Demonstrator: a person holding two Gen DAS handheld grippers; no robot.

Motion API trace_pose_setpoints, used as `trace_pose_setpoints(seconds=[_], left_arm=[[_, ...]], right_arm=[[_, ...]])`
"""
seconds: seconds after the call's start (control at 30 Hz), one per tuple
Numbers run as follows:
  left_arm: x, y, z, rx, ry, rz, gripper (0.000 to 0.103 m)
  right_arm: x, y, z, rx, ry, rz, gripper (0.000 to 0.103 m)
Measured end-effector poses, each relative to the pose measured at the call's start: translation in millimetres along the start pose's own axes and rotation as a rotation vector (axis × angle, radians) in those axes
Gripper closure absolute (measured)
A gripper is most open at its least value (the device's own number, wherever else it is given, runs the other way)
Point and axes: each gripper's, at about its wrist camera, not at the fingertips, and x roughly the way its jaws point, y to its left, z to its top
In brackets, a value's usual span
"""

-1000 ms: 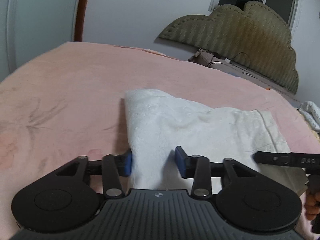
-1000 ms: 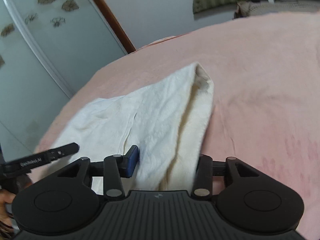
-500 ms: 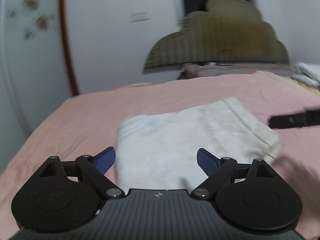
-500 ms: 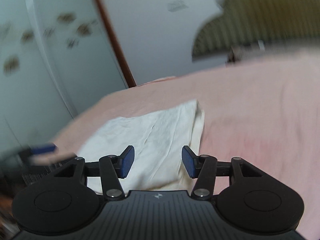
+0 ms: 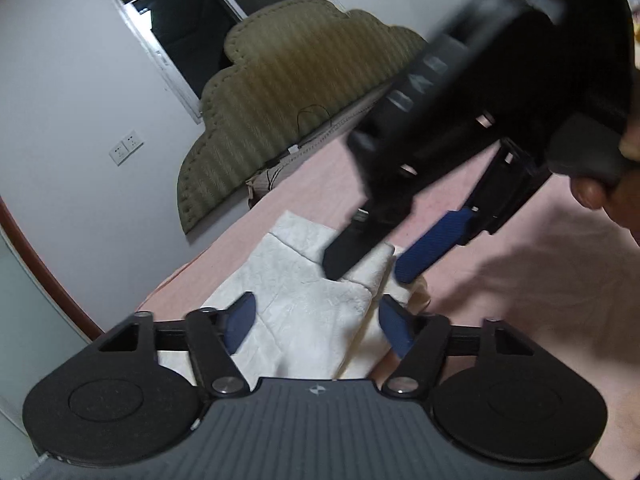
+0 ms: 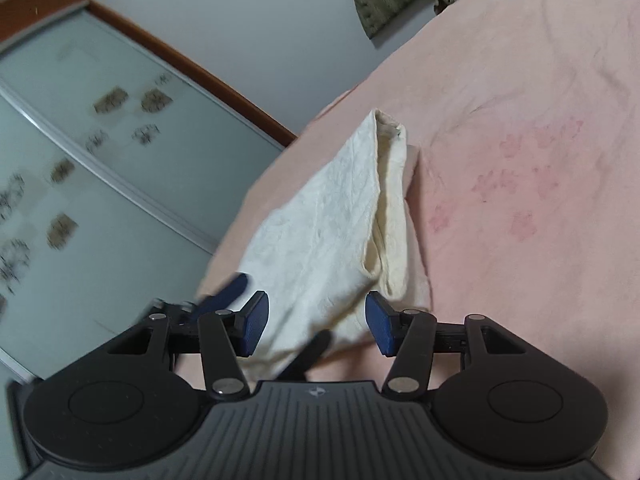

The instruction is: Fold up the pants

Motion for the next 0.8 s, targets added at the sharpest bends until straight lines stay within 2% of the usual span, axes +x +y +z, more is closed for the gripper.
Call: trace_pose_setpoints(seconds=[0.17, 0.27, 0.3, 0.33, 0.37, 0.4, 0.43, 0.47, 0.67, 0.8], left_arm=[[21.2, -6.5, 3.5, 0.015, 0.034, -0.007, 0.058], [23.1, -15.8, 3.9, 0.077, 0.005, 0.012, 0.061], [23.3, -18.1, 3.9, 0.093, -0.002, 0.013, 0.069], [23.2, -17.5, 3.5, 0.095, -0.003, 0.006, 0.072], [23.2, -17.5, 3.8, 0.083, 0.000, -0.005, 0.082], [22.7, -18.3, 4.5, 0.066, 0.003, -0.008, 0.086], [22.7, -18.0, 5.4, 0.055, 0.001, -0.001, 0.088], [22.0, -18.2, 5.4, 0.048, -0.003, 0.002, 0.090], [5.0, -21.6, 13.9, -0.009, -0.055, 0.024, 0.091], [22.1, -23.3, 11.2, -0.028, 0.018, -0.024, 0.090]], right_arm=[[11.6, -7.9, 8.1, 0.053, -0.026, 0.034, 0.049], [13.7, -9.7, 9.0, 0.075, -0.040, 0.063, 0.049], [13.2, -10.7, 9.0, 0.081, -0.044, 0.071, 0.049], [13.4, -10.9, 9.0, 0.079, -0.044, 0.070, 0.052], [13.6, -10.1, 9.3, 0.073, -0.048, 0.057, 0.056], [14.3, -9.0, 9.3, 0.065, -0.047, 0.036, 0.071], [14.9, -7.5, 10.2, 0.049, -0.044, 0.008, 0.085], [14.7, -5.9, 10.7, 0.031, -0.045, -0.015, 0.086], [-8.1, 8.8, 8.0, -0.024, -0.085, 0.003, 0.089], [-0.4, -1.9, 3.9, 0.001, -0.057, -0.061, 0.088]])
